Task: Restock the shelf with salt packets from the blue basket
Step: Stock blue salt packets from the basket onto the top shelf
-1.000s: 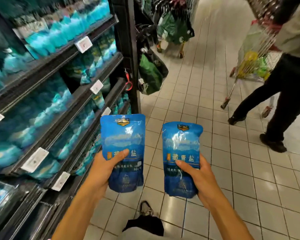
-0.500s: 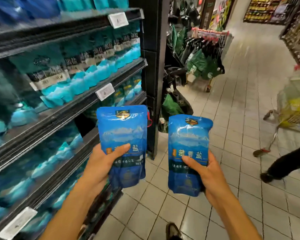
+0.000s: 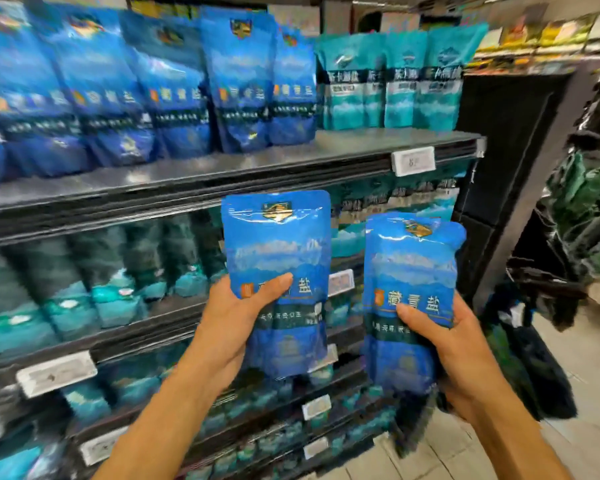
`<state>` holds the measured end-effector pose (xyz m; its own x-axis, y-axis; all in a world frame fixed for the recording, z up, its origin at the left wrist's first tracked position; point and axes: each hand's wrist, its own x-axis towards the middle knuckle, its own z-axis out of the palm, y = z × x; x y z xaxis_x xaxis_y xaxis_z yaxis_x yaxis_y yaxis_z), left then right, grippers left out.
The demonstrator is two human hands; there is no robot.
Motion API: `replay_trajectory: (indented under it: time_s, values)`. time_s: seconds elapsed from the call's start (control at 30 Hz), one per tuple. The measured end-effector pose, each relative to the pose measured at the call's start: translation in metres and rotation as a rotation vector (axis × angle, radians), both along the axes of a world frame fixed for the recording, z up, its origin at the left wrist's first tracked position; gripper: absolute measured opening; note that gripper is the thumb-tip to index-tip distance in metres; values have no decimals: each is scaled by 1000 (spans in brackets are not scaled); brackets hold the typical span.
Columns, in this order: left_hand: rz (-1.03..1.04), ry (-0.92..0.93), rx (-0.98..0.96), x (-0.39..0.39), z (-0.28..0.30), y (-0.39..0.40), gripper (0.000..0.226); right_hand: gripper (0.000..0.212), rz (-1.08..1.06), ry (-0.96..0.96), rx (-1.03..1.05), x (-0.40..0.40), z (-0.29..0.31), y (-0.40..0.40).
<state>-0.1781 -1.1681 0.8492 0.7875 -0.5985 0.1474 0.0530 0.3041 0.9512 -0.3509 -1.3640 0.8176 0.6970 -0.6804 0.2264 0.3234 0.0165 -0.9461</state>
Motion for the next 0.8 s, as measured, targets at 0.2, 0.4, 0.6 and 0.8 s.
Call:
replay_trajectory:
  time_s: [0.2,0.4,0.6,0.8]
  values:
    - [244,-120,-56,57,67,30,43,52,268,-132,-70,106,60,0]
    - [426,-299,-46,110,142,79,24,51,396,-252,-182,199,132,37]
    - [546,-345,-56,164,199,144,44,36,517,-294,-190,279,195,89]
    - [650,-404,-51,219,211,200,38,24,721,-236,-130,357,228,148]
